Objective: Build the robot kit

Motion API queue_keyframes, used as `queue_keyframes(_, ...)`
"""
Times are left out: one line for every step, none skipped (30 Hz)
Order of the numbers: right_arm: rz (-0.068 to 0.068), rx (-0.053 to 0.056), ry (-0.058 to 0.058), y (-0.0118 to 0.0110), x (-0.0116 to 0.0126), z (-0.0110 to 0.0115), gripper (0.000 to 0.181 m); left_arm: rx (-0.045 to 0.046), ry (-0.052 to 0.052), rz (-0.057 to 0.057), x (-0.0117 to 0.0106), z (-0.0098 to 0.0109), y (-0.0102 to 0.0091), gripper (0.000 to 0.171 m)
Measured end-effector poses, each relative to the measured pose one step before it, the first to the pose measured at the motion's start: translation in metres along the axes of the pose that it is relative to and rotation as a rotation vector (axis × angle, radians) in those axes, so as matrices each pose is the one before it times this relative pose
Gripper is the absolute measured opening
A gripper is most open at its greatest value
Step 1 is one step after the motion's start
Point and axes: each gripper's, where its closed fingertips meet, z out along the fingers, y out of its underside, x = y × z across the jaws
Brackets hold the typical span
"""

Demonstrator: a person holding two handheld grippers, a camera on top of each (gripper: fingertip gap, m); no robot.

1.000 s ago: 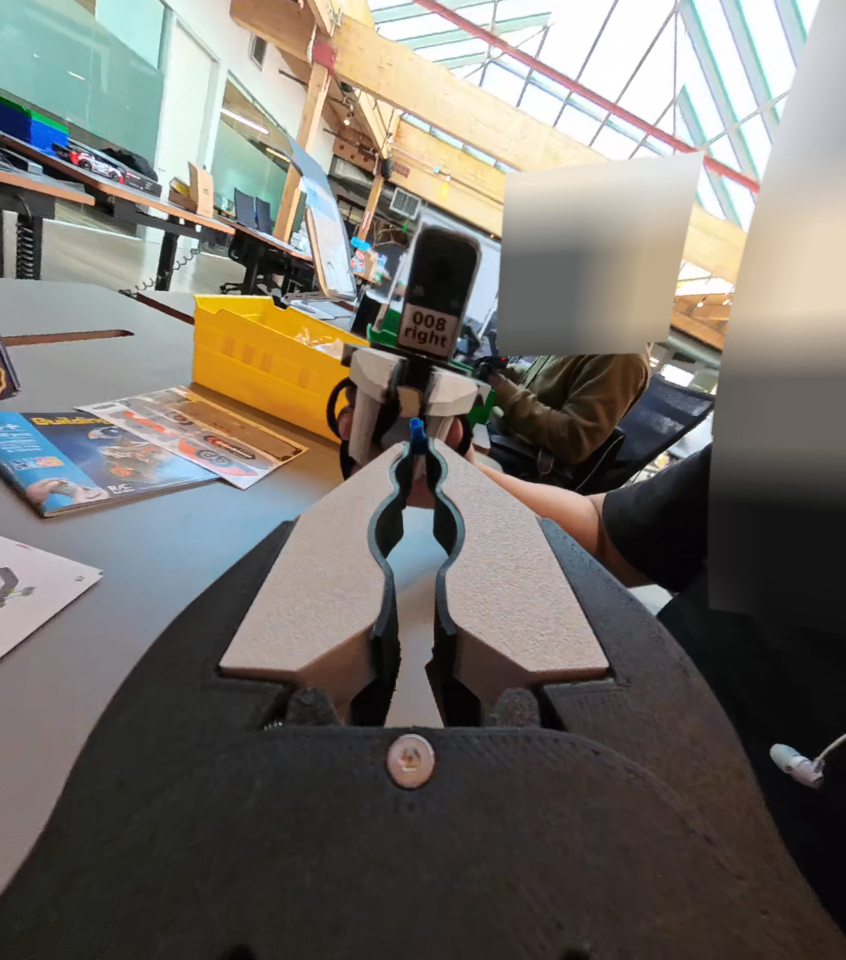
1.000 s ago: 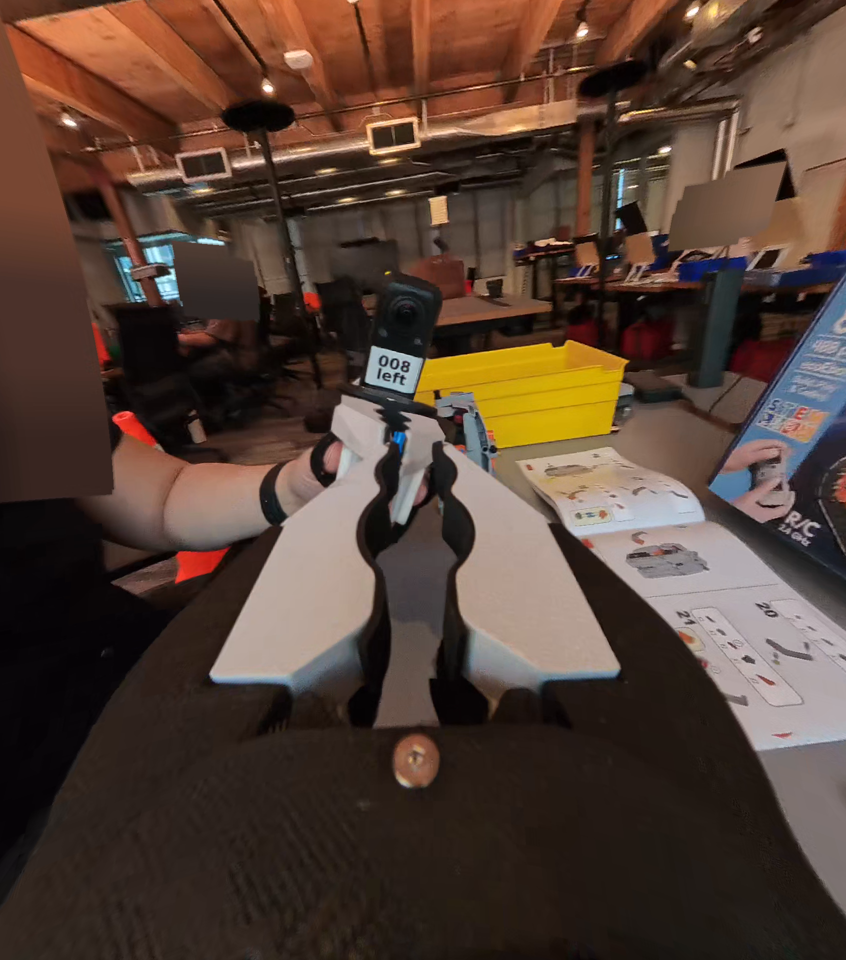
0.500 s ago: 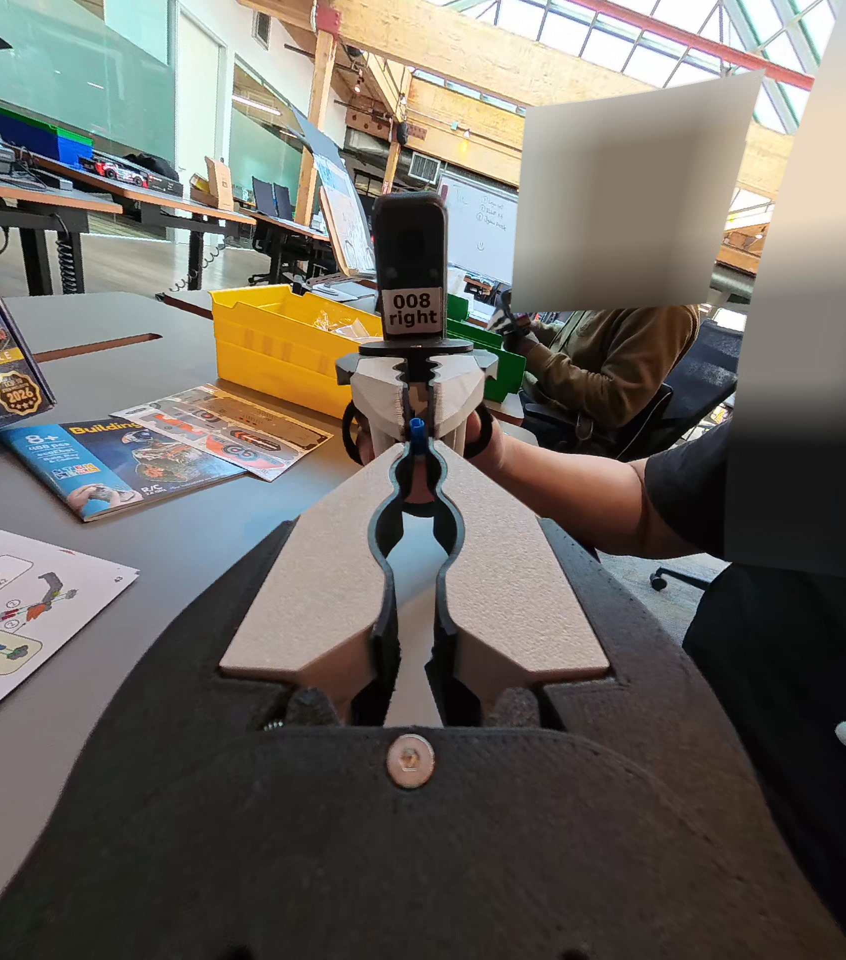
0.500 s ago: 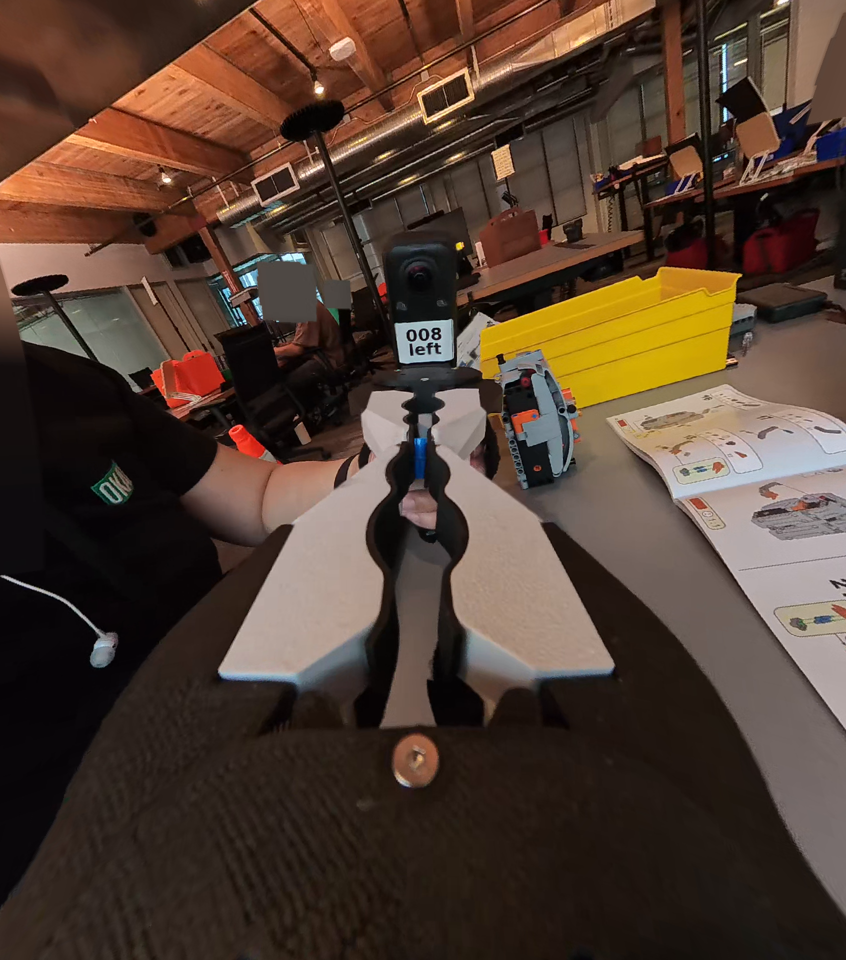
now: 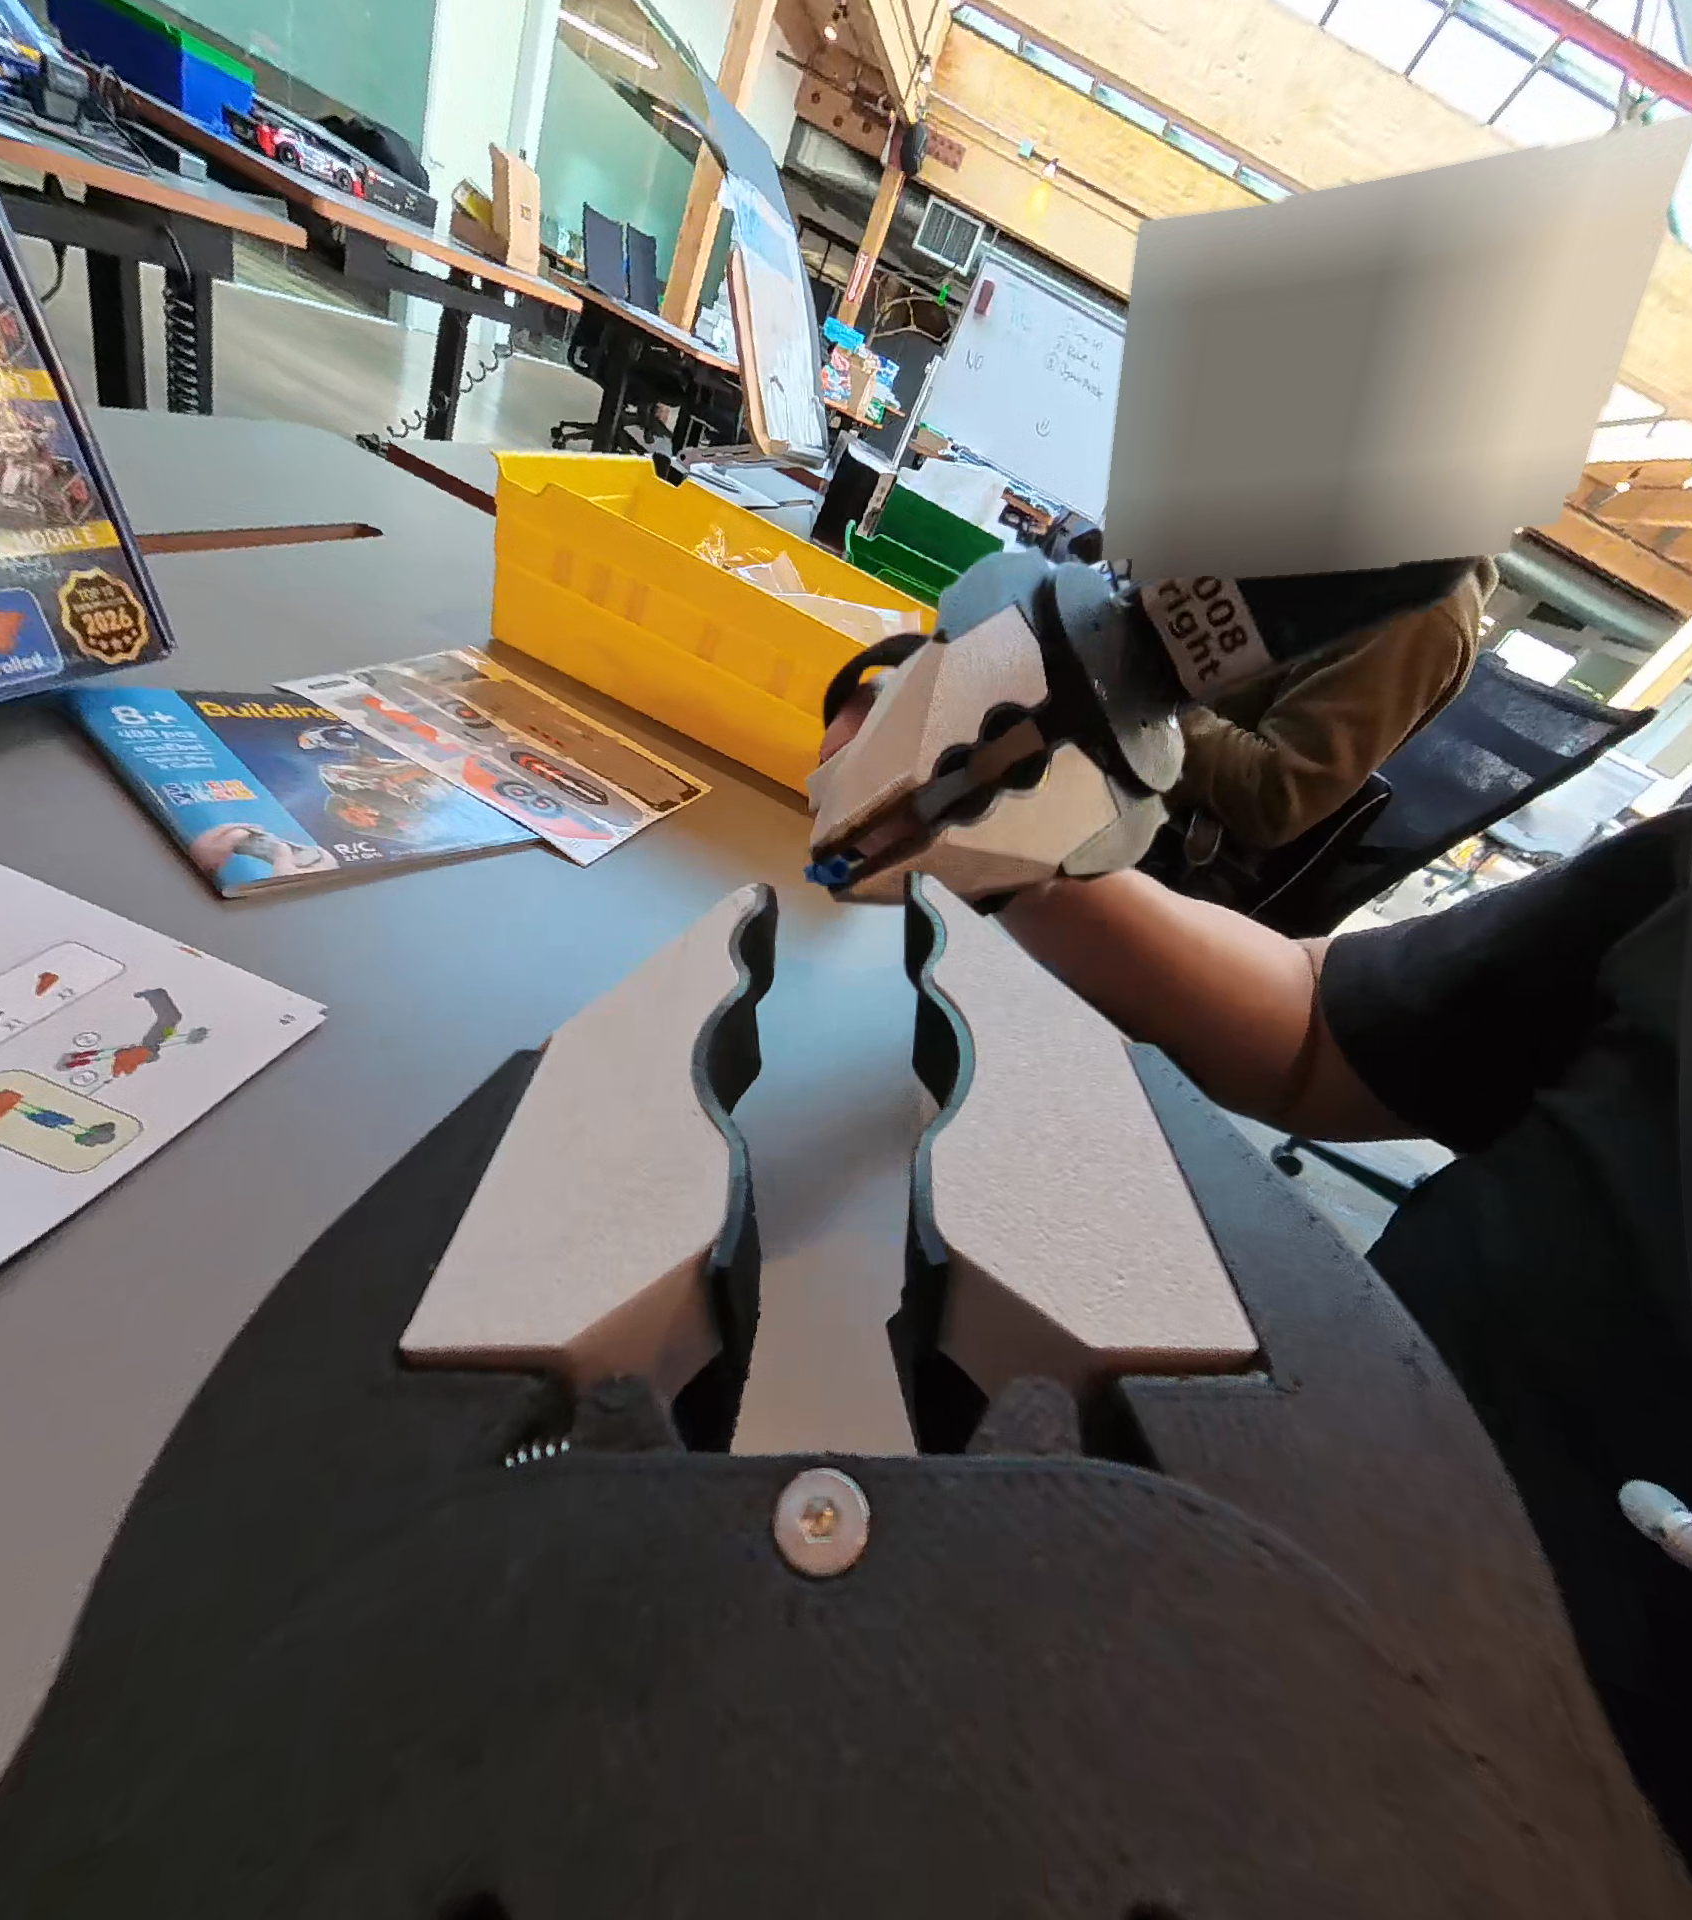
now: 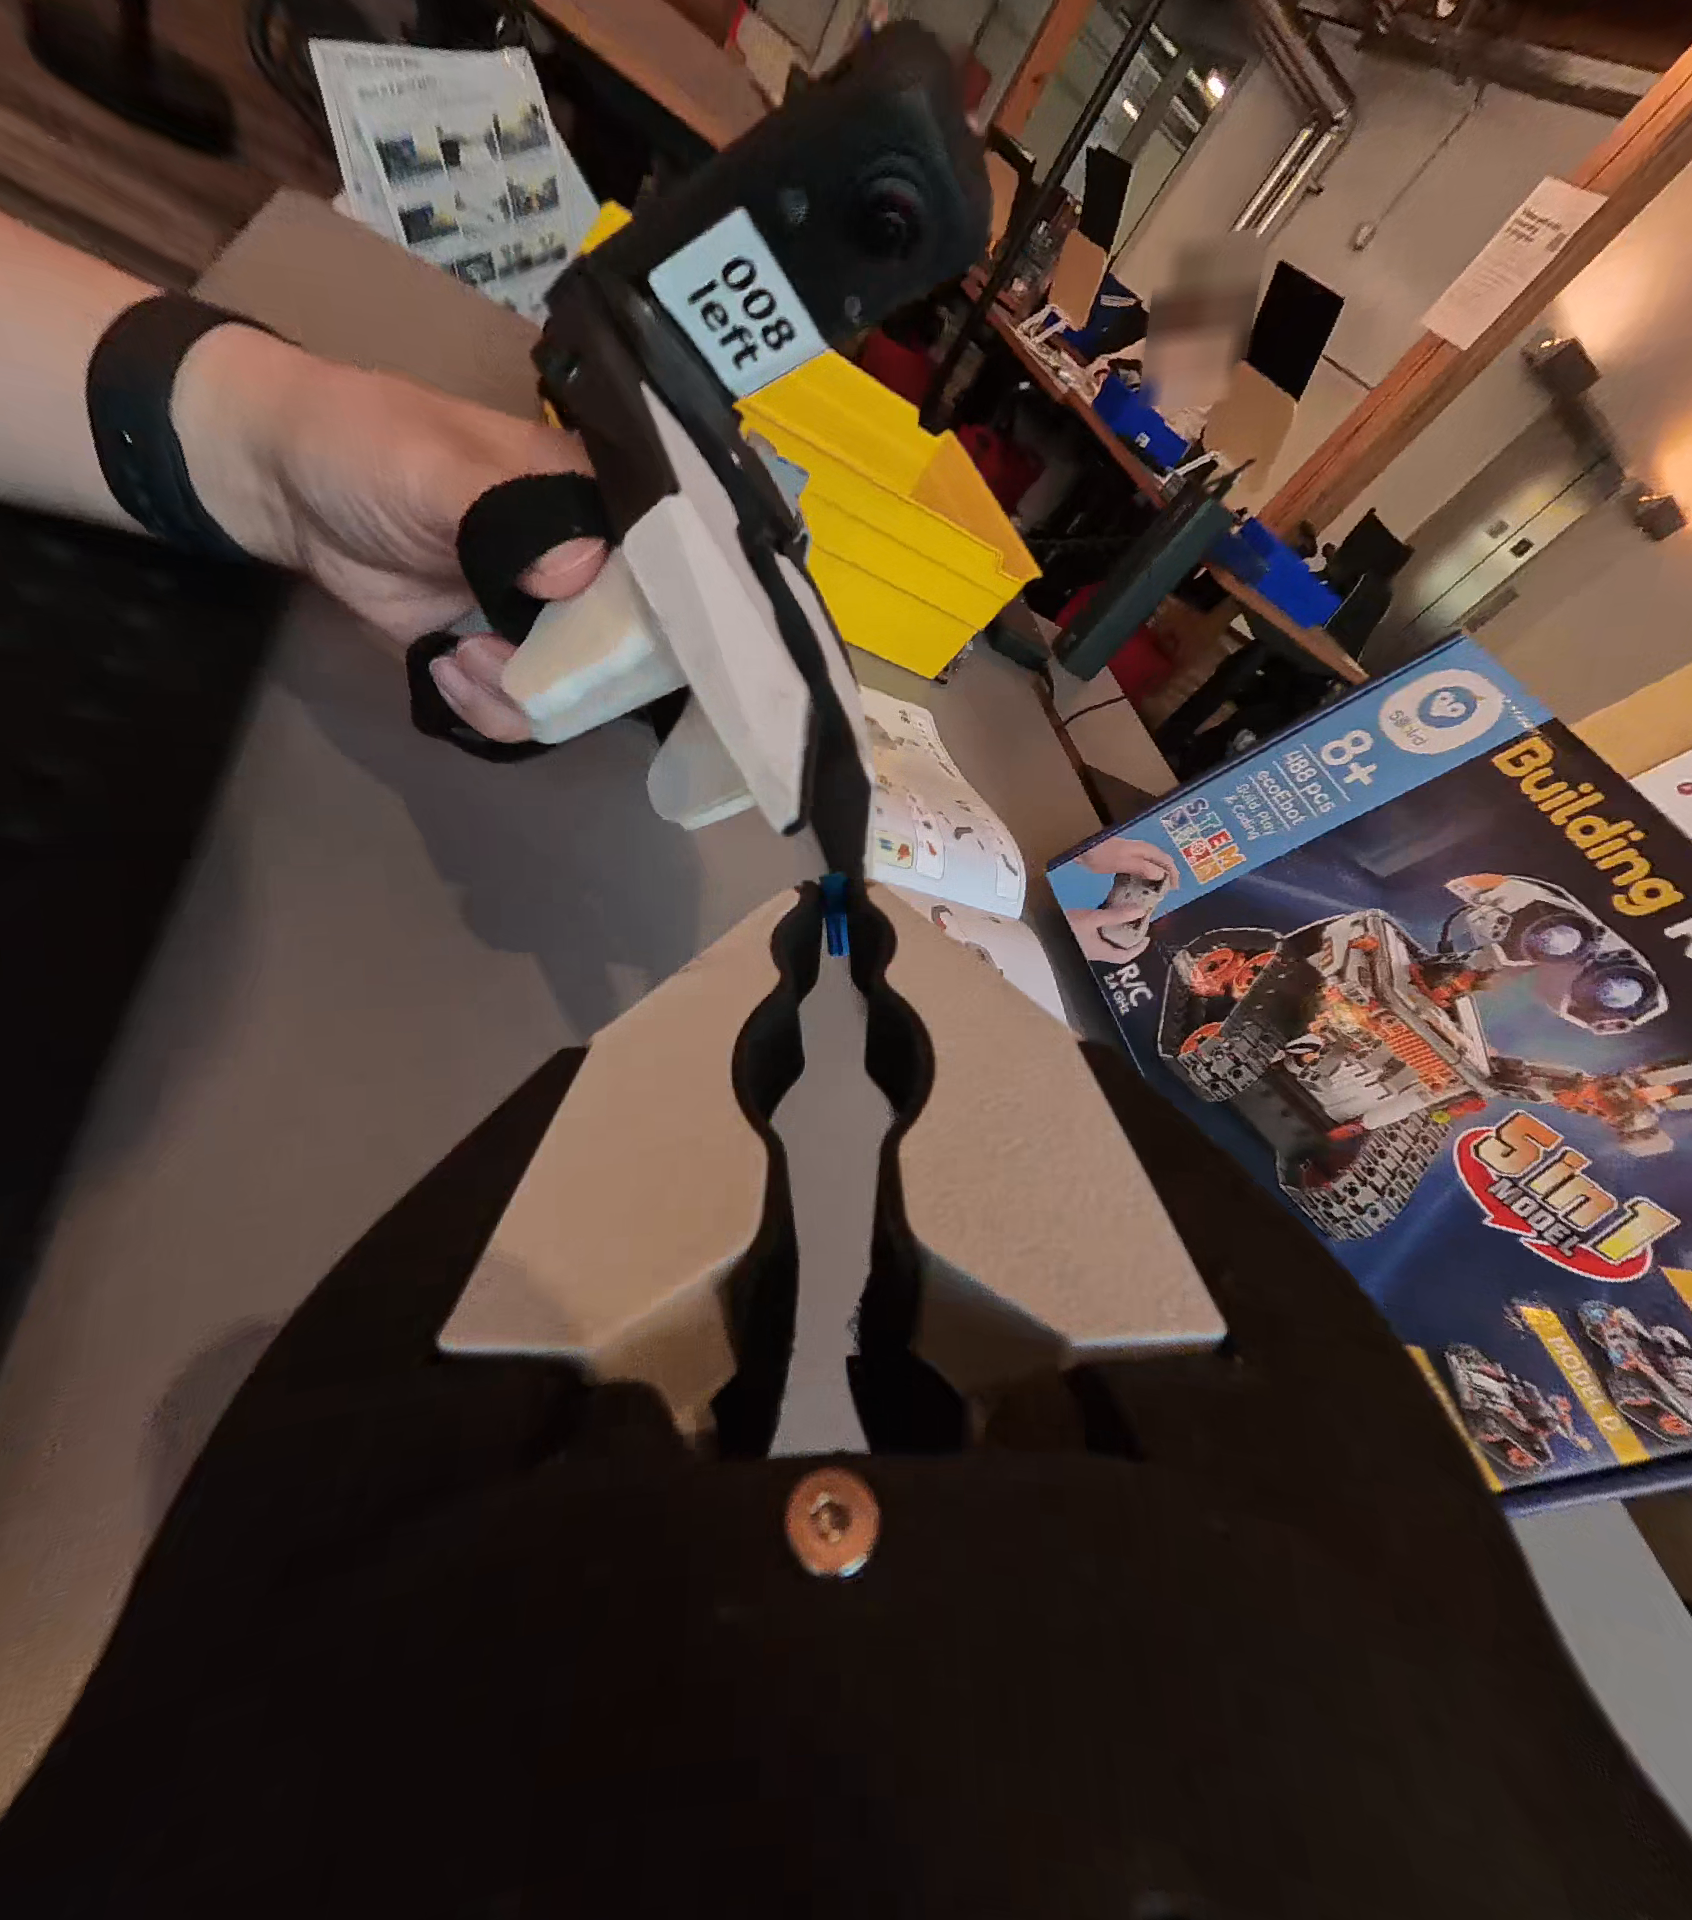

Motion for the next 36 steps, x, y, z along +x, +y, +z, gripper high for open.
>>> queue_keyframes(-0.0124,-0.0223,-0.0021,0.00306,-0.00192,0.00218,0.005,0.00622,-0.0046,-0.0057,-0.00105,0.00025,-0.00035,0.02)
queue_keyframes(-0.0068,-0.0122,-0.0007,0.00186,-0.00125,0.00167,0.005,0.00069,-0.0099,0.0023,-0.00176,0.00005,0.00036,0.015)
queue_keyframes(-0.0005,-0.0045,-0.0075,0.00063,-0.00192,0.00134,0.005,-0.01036,-0.0062,0.0097,-0.00088,0.00024,0.00181,0.011)
queue_keyframes(0.0031,-0.0062,-0.0053,0.00087,-0.00114,0.00114,0.005,-0.01486,-0.0064,0.0129,-0.00054,0.00049,0.00199,0.009)
queue_keyframes(0.0015,-0.007,-0.003,0.00115,-0.00075,0.00082,0.005,-0.00972,-0.0083,0.0159,-0.00051,0.0005,0.00136,0.007)
queue_keyframes(0.0007,-0.0064,0.0004,0.00099,-0.00025,0.00063,0.005,-0.00934,-0.0096,0.014,-0.00058,0.00052,0.00136,0.007)
queue_keyframes(0.001,-0.0067,-0.0017,0.00082,-0.00054,0.00054,0.005,-0.01318,-0.0107,0.0089,-0.00128,0.00074,0.00211,0.008)
queue_keyframes(0.0011,-0.0024,-0.0007,0.00013,-0.00026,0.00029,0.005,-0.01376,-0.0098,0.0059,-0.00136,0.00067,0.00232,0.008)
queue_keyframes(-0.0001,-0.0086,0.0018,0.00123,0.00005,0.00035,0.005,-0.00928,-0.0092,0.0045,-0.00143,0.00045,0.00165,0.009)
queue_keyframes(-0.0015,-0.0087,0.0005,0.00128,-0.00022,0.00057,0.005,-0.00396,-0.0107,0.0029,-0.00171,0.00015,0.00081,0.008)
queue_keyframes(-0.0017,-0.0092,0.0004,0.0013,-0.00035,0.00074,0.005,-0.00721,-0.0114,0.0037,-0.00198,0.0001,0.00119,0.009)
queue_keyframes(-0.0019,-0.0069,0.0058,0.00113,0.00057,0.00075,0.005,-0.00496,-0.0063,0.0034,-0.00104,0.00016,0.00085,0.009)
queue_keyframes(0.0031,-0.0038,0.0025,0.00076,0.00025,0.00068,0.005,-0.00223,-0.0074,0.0016,-0.00109,0.00003,0.00041,0.008)
queue_keyframes(0.0054,0.0001,-0.0038,0.00008,-0.00044,0.00026,0.005,-0.00257,-0.0062,0.0018,-0.00112,-0.00023,0.00032,0.009)
queue_keyframes(0.0012,0.0038,-0.0012,-0.00059,-0.00009,-0.00029,0.004,-0.00282,-0.0007,0.0027,-0.00019,-0.00036,0.00024,0.01)
queue_keyframes(-0.0003,0.003,-0.0007,-0.00052,-0.00006,-0.00015,0.004,-0.00136,0.002,-0.0017,0.00004,-0.00036,0.00012,0.011)
queue_keyframes(-0.0002,0.0003,0.0006,-0.00023,-0.00011,-0.00016,0.004,-0.00036,0.0099,-0.0047,0.0011,-0.00004,0.00005,0.009)
queue_keyframes(-0.0024,-0.0013,-0.0002,0.00011,-0.00022,0.0001,0.004,-0.0011,0.0153,-0.0087,0.00175,0.0002,0.00028,0.005)
queue_keyframes(-0.0025,-0.001,0.0003,0.00035,-0.0003,0.00012,0.004,-0.00243,0.0081,-0.014,0.00025,0.0001,0.00047,0.003)
queue_keyframes(-0.0001,0.0048,0.0003,-0.0006,-0.00018,0.00005,0.004,-0.00123,0.007,-0.0136,-0.00003,-0.00033,0.00021,0.003)
queue_keyframes(0.004,0.0103,0.0007,-0.00151,0.00017,-0.00016,0.004,0.00344,0.0114,-0.0171,0.00042,-0.00082,-0.00072,0.002)
queue_keyframes(0.0072,0.0162,0.0004,-0.00241,0.00048,-0.00063,0.004,0.0085,0.0159,-0.0203,0.00086,-0.00087,-0.0015,0.002)
queue_keyframes(0.0106,0.0177,-0.0037,-0.00244,0.00021,-0.00088,0.005,0.01184,0.0204,-0.0236,0.00138,-0.00098,-0.00184,0.002)
queue_keyframes(0.0148,0.0147,-0.0075,-0.00182,-0.00012,-0.0009,0.005,0.01003,0.0224,-0.0271,0.00148,-0.00088,-0.0015,0.002)
queue_keyframes(0.0129,0.0121,-0.0043,-0.00128,0.00044,-0.00103,0.006,0.00991,0.0209,-0.0256,0.00132,-0.00081,-0.00143,0.001)
queue_keyframes(0.0073,0.0087,-0.0034,-0.00064,0.00057,-0.0011,0.008,0.01264,0.0206,-0.0228,0.00141,-0.00102,-0.00183,0.001)
queue_keyframes(0.0074,0.0049,-0.0052,-0.00001,0.00044,-0.00114,0.011,0.01782,0.0212,-0.0209,0.00171,-0.00136,-0.00278,0.001)
queue_keyframes(0.0096,0.0044,-0.0087,0.00008,-0.00003,-0.00098,0.011,0.01958,0.0176,-0.0174,0.00138,-0.0018,-0.00324,0.001)
queue_keyframes(0.0115,0.0066,-0.006,-0.00021,0.00029,-0.00083,0.011,0.01544,0.0142,-0.0132,0.00105,-0.00179,-0.00274,0.001)
queue_keyframes(0.0127,0.0106,-0.0042,-0.00103,0.00039,-0.00073,0.011,0.01088,0.0097,-0.0096,0.00062,-0.00157,-0.00224,0.001)
queue_keyframes(0.0099,0.0162,0.0001,-0.00203,0.00051,-0.00059,0.01,0.00577,0.0059,-0.0039,0.00047,-0.00105,-0.00116,0.001)
queue_keyframes(0.0081,0.0167,-0.0015,-0.00235,0.00006,-0.0004,0.01,-0.00046,0.0027,-0.0001,0.00042,-0.00049,-0.00029,0.001)
queue_keyframes(0.0077,0.008,-0.0004,-0.00121,0.00028,-0.00019,0.01,-0.00204,0.0023,0.0021,0.00055,-0.00001,0.00018,0.002)
queue_keyframes(0.0038,0.0047,0.0012,-0.00052,0.00031,0.00005,0.01,-0.00202,0.0029,0.0012,0.00066,0.0004,0.00029,0.002)
queue_keyframes(0.0024,0.0024,0.003,0.00002,0.00065,-0.00007,0.01,-0.00163,0.0019,0.0,0.00031,0.00045,0.00052,0.002)
queue_keyframes(0.0052,0.0035,-0.0009,-0.00026,0.00009,-0.00012,0.011,-0.0019,0.0008,-0.001,0.00003,0.00027,0.00055,0.002)
